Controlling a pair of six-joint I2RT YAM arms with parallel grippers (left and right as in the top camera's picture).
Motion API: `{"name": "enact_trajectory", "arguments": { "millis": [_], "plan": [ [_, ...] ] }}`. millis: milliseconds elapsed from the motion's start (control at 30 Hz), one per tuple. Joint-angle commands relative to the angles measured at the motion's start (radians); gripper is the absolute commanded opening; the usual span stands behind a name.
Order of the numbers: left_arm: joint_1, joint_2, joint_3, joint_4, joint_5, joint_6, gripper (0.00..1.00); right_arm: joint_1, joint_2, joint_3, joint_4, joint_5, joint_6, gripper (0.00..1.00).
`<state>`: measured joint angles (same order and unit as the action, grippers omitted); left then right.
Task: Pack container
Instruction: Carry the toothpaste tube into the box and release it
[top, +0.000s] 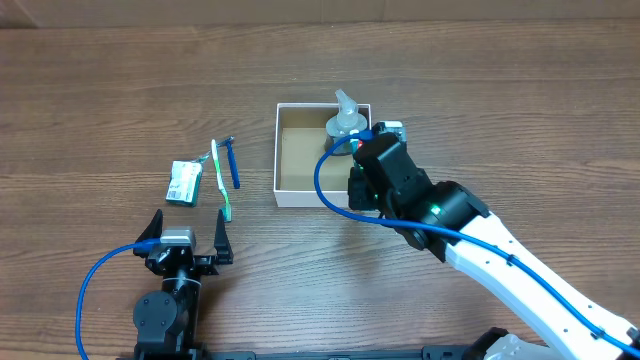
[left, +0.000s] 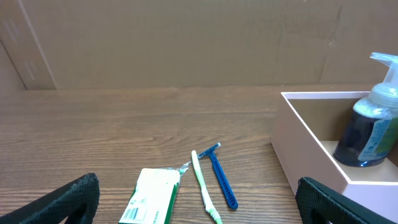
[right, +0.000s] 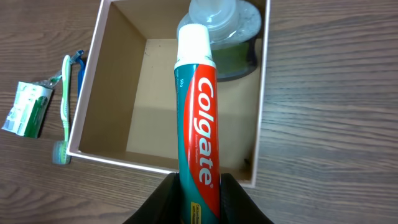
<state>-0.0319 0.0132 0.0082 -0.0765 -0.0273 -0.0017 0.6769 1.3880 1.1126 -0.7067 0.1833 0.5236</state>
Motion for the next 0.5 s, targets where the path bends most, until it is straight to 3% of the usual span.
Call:
{"name": "enact_trajectory", "arguments": {
  "millis": [0,467],
  "plan": [
    [0.006,-0.009,-0.003,0.003,-0.005,-0.013,1.00,0.006,0.047,0.014,0.042,-0.013,-0.001,0.22],
    [0.006,-0.009,-0.003,0.003,-0.005,-0.014,1.00,0.006,0.113,0.014,0.161,0.112,-0.008,0.22]
  ]
}}
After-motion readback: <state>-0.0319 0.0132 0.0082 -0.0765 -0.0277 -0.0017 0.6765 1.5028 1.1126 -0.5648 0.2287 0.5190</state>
